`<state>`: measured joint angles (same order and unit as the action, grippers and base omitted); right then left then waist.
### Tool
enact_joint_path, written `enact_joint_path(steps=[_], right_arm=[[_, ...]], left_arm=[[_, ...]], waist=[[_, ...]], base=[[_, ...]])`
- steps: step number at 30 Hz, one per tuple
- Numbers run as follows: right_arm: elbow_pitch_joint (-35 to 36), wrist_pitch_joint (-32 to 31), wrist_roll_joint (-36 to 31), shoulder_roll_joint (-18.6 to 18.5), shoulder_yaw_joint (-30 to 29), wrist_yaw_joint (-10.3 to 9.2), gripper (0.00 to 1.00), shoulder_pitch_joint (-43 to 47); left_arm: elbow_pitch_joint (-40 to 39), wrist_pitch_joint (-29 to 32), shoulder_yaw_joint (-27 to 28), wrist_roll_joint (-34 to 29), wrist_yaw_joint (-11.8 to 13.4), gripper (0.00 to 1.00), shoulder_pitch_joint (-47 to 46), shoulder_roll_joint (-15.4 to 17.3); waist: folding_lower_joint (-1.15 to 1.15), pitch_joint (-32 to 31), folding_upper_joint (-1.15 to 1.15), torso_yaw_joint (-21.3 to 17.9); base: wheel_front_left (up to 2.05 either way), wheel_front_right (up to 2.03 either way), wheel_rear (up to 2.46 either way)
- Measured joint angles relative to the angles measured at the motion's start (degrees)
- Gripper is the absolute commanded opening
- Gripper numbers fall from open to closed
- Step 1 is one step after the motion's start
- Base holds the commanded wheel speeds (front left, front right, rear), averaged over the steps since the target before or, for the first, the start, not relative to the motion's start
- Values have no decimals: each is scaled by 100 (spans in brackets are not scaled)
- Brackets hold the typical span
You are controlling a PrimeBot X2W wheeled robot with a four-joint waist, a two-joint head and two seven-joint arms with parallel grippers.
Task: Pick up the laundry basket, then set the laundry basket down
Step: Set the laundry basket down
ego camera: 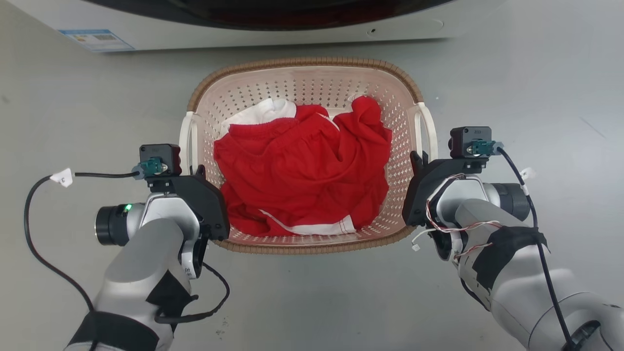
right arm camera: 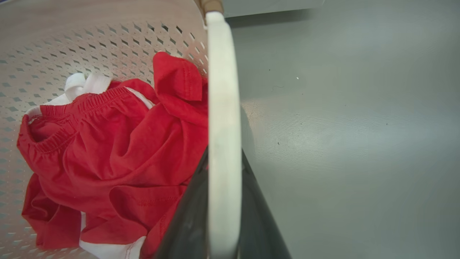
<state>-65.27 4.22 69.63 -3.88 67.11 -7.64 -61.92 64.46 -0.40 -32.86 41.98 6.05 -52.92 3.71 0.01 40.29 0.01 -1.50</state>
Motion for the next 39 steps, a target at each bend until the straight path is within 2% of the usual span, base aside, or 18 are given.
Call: enact_joint_path(steps=[13,36,37,38,39], right_arm=[[-65,193,-16,-4,19,1,0,-377],[-59,452,-51,-9,109,1,0,-699],[-59,455,-51,-9,111,1,14,-699],[-60,470,-51,-9,118,1,38,-699],[-63,495,-51,-10,130,1,73,-699]], left_arm=[[99,-176,-20,-71,0,0,-414,1],[298,-481,-73,-227,-58,0,-833,37],[308,-485,-76,-232,-58,0,-847,35],[324,-501,-79,-232,-58,0,-864,32],[337,-533,-84,-233,-58,30,-877,32]], waist=[[-1,665,0,74],[-2,1164,-1,61],[-2,1168,-1,59],[-2,1172,-1,56],[-2,1175,-1,53]], base=[[0,0,0],[0,0,0],[0,0,0],[0,0,0],[0,0,0]])
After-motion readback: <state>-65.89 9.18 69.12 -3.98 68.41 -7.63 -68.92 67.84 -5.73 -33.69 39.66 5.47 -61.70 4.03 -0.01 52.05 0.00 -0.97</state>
